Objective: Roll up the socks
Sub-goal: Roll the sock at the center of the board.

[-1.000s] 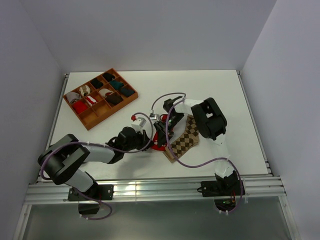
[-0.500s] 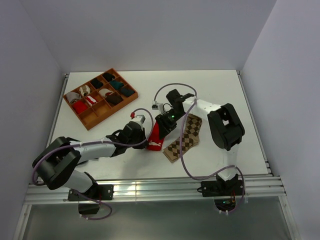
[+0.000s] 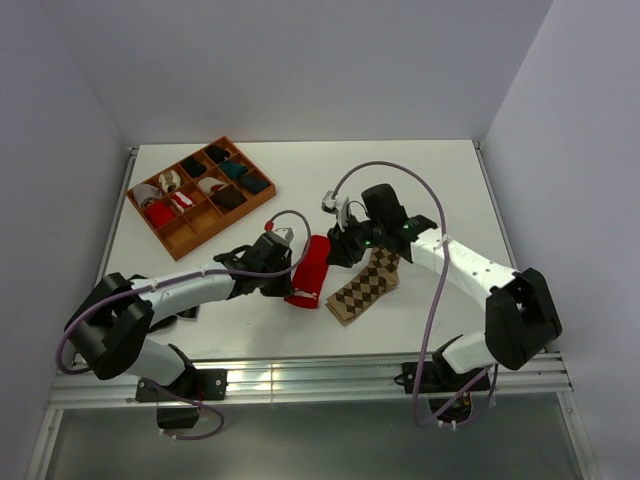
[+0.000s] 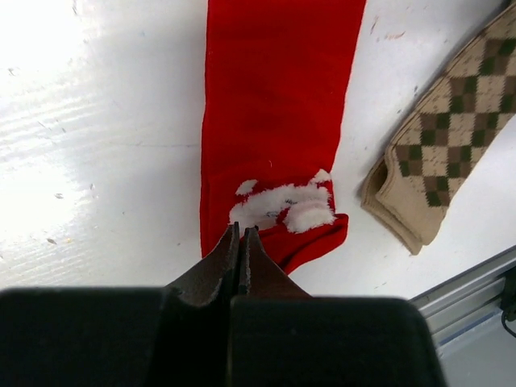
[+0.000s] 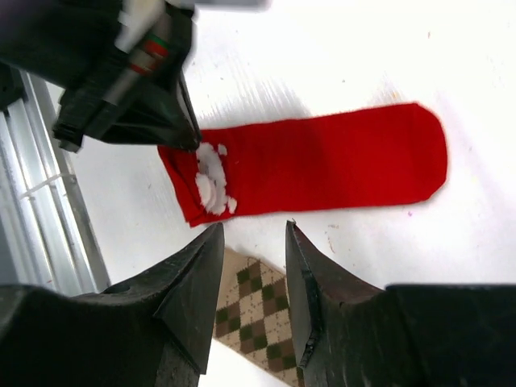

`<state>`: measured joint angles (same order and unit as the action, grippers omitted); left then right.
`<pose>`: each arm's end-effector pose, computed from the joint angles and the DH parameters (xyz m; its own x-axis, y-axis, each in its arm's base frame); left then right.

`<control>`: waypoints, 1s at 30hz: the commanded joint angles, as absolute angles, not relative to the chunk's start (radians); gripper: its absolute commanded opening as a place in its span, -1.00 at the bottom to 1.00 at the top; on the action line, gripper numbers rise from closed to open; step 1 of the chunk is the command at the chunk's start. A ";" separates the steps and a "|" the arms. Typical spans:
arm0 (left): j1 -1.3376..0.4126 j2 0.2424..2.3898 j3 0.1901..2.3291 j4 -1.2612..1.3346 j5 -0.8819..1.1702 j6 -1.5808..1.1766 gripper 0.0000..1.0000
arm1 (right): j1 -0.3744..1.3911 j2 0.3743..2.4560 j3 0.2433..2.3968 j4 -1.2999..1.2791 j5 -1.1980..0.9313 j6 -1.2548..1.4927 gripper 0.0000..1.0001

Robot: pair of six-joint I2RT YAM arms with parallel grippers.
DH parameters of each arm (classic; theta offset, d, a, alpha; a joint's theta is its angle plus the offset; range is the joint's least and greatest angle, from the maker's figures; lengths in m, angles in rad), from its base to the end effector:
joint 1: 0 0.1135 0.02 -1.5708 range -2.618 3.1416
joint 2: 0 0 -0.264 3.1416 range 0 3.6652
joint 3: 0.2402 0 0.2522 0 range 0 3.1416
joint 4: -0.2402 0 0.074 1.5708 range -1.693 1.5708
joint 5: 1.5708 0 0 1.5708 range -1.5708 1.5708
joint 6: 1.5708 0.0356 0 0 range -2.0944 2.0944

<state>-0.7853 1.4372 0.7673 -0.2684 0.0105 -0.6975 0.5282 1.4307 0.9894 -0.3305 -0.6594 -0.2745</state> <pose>0.1970 -0.1975 0.1817 -0.8941 -0.0143 -0.4477 0.1789 0.9049 -0.3862 0.2511 0.1718 0.2533 -0.3691 -0.4634 -0.8056 -0.9117 0.3488 0.2170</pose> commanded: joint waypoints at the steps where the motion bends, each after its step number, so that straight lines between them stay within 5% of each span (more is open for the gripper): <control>1: -0.784 1.476 0.807 -0.347 0.072 -0.687 -0.99 | 0.575 1.390 0.947 -0.201 -0.605 -0.316 -0.13; 14: -0.726 1.601 0.841 -0.353 0.262 -0.653 -0.99 | 0.925 1.393 0.853 -0.166 -0.276 -0.517 -0.12; 30: -0.655 1.713 0.831 -0.298 0.422 -0.663 -0.99 | 1.049 1.371 0.669 -0.037 -0.170 -0.670 -0.23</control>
